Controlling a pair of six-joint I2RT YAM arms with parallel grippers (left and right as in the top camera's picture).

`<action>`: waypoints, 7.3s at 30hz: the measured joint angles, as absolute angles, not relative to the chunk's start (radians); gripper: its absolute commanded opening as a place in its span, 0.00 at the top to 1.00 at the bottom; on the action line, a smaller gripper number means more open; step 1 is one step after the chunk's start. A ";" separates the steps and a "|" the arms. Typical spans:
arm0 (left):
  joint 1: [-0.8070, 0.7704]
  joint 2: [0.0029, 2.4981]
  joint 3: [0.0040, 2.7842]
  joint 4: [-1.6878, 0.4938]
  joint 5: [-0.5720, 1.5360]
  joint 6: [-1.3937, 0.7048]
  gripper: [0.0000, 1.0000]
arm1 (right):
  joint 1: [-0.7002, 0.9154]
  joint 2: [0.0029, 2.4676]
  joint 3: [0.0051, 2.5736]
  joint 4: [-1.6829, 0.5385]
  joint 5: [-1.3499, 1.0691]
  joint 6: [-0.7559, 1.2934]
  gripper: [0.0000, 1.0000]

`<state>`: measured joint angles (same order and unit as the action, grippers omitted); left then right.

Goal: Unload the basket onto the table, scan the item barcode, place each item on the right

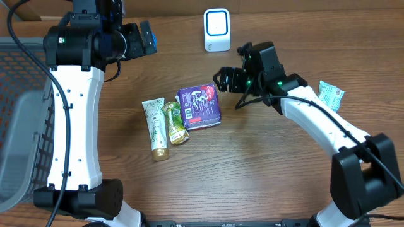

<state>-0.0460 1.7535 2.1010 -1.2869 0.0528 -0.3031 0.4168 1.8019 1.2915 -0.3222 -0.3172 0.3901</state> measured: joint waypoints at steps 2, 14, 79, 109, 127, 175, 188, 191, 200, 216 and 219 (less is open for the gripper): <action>-0.046 1.753 2.101 -1.287 0.053 -0.303 0.01 | 0.414 1.812 1.314 -0.338 -0.330 0.361 0.12; -0.046 1.753 2.101 -1.287 0.053 -0.303 0.00 | 0.413 1.951 1.729 -0.659 -0.357 0.110 0.07; -0.046 1.753 2.101 -1.287 0.053 -0.303 0.00 | 0.379 2.008 1.535 -1.216 -0.198 0.475 0.31; -0.046 1.753 2.101 -1.287 0.053 -0.303 0.00 | 0.184 1.887 1.056 -0.500 -0.680 0.135 0.02; -0.046 1.753 2.101 -1.287 0.053 -0.303 0.01 | 0.182 1.918 1.003 -0.363 -0.756 0.242 0.96; -0.046 1.753 2.101 -1.287 0.053 -0.303 0.01 | 0.427 1.404 1.206 -0.613 -0.050 0.288 0.96; -0.046 1.753 2.101 -1.287 0.053 -0.303 0.00 | 0.439 1.710 1.802 -0.598 0.413 0.063 0.96; -0.046 1.753 2.101 -1.287 0.053 -0.303 0.01 | 0.456 1.792 1.810 -0.495 0.541 -0.053 0.96; -0.046 1.753 2.101 -1.287 0.052 -0.303 0.00 | 0.561 2.125 1.806 0.144 0.908 -0.612 0.96; -0.046 1.753 2.101 -1.287 0.053 -0.303 0.00 | 0.581 2.356 1.806 0.315 0.982 -1.284 0.96; -0.046 1.753 2.101 -1.287 0.053 -0.303 0.00 | 0.580 2.356 1.806 0.319 0.966 -1.299 0.96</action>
<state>-0.0460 1.7535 2.1010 -1.2869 0.0528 -0.3031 0.5804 2.3562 1.8065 0.3195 0.9665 -1.2995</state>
